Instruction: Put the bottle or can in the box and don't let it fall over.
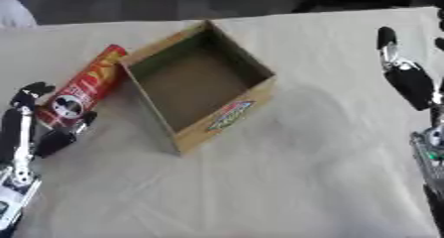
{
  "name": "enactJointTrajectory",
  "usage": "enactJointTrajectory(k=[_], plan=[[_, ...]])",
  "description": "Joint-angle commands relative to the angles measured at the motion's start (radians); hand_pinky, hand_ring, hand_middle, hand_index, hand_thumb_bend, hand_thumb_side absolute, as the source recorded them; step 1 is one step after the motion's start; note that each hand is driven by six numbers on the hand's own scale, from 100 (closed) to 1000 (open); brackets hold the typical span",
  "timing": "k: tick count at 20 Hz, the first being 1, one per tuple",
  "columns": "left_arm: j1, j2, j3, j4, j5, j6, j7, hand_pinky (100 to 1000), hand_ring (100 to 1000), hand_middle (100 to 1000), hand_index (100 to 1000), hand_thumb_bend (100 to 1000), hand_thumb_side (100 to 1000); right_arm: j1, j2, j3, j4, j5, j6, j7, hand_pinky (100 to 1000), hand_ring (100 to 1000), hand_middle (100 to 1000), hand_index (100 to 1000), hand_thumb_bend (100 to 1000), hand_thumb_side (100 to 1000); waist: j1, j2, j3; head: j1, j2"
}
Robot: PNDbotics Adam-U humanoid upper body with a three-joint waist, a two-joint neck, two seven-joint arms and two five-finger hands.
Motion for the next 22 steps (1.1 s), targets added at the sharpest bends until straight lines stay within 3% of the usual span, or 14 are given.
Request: enactJointTrajectory(k=[1,9,22], plan=[[-0.009,0.011,0.008,0.003,-0.002,0.013,-0.006,720,919,820,799,700,555,-0.01,-0.015,-0.003,-0.008,0.005,-0.002,0.003,862,902,827,874,458,417,-0.002,-0.011,-0.001,-0.002,-0.015],[-0.007,0.011,0.015,0.015,0.015,0.036,0.001,693,905,814,798,641,548,-0.01,-0.014,-0.002,-0.008,0.005,-0.002,0.005,862,902,825,874,459,418,-0.003,-0.011,0.0,-0.003,-0.017],[-0.012,0.007,0.013,0.033,0.002,0.035,-0.021,590,840,791,787,580,398,-0.011,-0.013,-0.002,-0.009,0.003,-0.003,0.005,863,903,818,874,459,417,-0.004,-0.01,0.001,-0.005,-0.016]])
